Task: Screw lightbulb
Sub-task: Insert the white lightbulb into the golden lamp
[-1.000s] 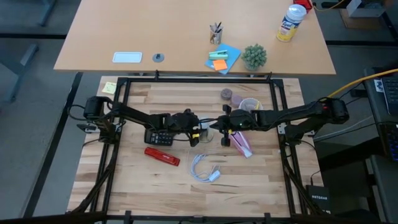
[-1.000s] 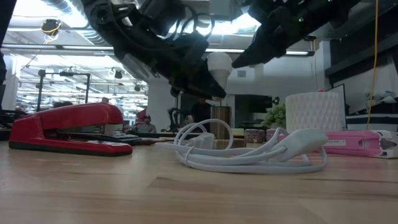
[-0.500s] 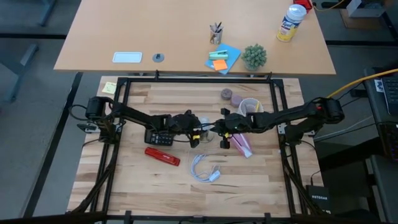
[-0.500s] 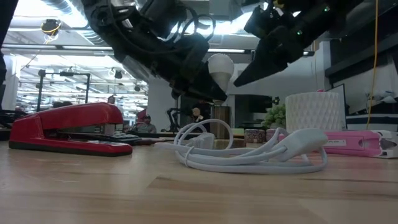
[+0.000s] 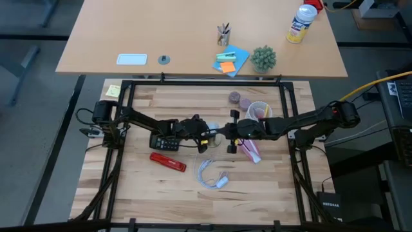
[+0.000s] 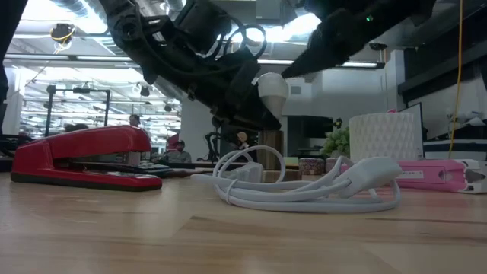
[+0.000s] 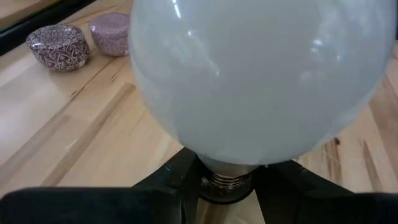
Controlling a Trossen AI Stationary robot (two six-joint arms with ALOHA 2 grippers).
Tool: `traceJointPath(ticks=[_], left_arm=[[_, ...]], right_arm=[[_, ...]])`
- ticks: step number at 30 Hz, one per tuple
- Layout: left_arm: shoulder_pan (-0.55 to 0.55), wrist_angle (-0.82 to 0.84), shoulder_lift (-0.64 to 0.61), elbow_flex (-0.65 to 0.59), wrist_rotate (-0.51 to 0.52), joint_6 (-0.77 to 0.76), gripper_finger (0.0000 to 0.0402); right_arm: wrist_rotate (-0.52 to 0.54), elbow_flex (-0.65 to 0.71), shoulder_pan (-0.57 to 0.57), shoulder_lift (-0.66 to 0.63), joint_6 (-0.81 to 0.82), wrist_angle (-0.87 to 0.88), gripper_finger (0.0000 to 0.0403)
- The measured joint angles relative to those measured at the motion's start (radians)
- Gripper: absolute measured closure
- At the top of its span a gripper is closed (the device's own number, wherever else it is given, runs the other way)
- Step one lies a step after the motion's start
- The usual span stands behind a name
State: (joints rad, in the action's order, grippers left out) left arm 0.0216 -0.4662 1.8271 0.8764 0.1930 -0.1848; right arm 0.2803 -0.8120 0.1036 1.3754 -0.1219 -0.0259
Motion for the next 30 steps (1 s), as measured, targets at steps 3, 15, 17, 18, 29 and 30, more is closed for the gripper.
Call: traceJointPath(ticks=[3, 15, 17, 18, 29, 30], left_arm=[[0.000, 0.001, 0.000, 0.000, 0.000, 0.000, 0.0284], [0.000, 0.001, 0.001, 0.000, -0.001, 0.005, 0.0284], [0.000, 0.001, 0.001, 0.000, -0.001, 0.005, 0.0284], [0.000, 0.002, 0.001, 0.000, -0.001, 0.005, 0.0284], [0.000, 0.005, 0.001, 0.000, -0.001, 0.006, 0.0284], [0.000, 0.005, 0.001, 0.000, -0.002, 0.006, 0.0284]], right_arm=[[0.032, 0.000, 0.001, 0.003, -0.038, -0.063, 0.0395], [0.039, -0.001, -0.039, 0.031, -0.122, -0.196, 0.0395], [0.018, -0.001, -0.056, 0.054, -0.122, -0.207, 0.0395], [0.013, -0.001, -0.061, 0.065, -0.121, -0.204, 0.0395], [0.000, -0.004, -0.058, 0.109, -0.116, -0.228, 0.0395], [0.000, -0.005, -0.058, 0.109, -0.113, -0.229, 0.0395]])
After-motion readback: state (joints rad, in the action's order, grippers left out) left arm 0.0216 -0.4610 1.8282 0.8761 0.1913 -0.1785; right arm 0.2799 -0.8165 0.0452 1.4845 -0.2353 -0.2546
